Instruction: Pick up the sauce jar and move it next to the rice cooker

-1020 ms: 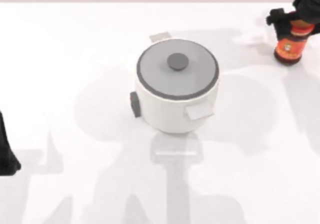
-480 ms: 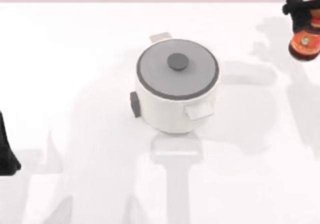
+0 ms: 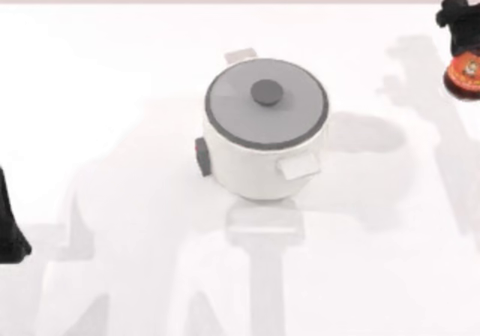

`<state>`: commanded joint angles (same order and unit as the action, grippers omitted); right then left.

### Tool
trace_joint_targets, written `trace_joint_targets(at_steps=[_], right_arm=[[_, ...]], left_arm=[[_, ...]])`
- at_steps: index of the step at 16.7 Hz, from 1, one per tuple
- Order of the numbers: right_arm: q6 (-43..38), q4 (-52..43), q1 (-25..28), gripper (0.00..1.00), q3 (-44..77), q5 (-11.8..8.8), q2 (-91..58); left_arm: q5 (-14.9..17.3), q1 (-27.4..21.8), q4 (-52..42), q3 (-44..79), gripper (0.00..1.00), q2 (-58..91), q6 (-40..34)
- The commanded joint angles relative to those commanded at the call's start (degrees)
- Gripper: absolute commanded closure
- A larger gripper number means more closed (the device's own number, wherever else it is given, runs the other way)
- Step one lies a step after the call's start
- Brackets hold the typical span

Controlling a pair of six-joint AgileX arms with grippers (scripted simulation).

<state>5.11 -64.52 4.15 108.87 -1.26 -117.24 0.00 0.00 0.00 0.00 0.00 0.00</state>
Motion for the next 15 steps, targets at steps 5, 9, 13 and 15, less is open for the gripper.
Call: trace_joint_targets(at_steps=[5,9,13,15], right_arm=[[-4.25,2.97,2.54,1.0,-3.94,0.98,1.43],[-15.86,9.39,8.74,1.0,-14.67,3.57,4.76],[-22.81,14.02,13.41,1.0,-21.5,5.5,7.09],[-23.03,14.2,13.6,1.0,-21.72,5.58,7.16]], left_arm=[[0.0,0.0,0.0,0.0,0.0,0.0,0.0],[0.0,0.0,0.0,0.0,0.0,0.0,0.0],[0.0,0.0,0.0,0.0,0.0,0.0,0.0],[0.0,0.0,0.0,0.0,0.0,0.0,0.0]])
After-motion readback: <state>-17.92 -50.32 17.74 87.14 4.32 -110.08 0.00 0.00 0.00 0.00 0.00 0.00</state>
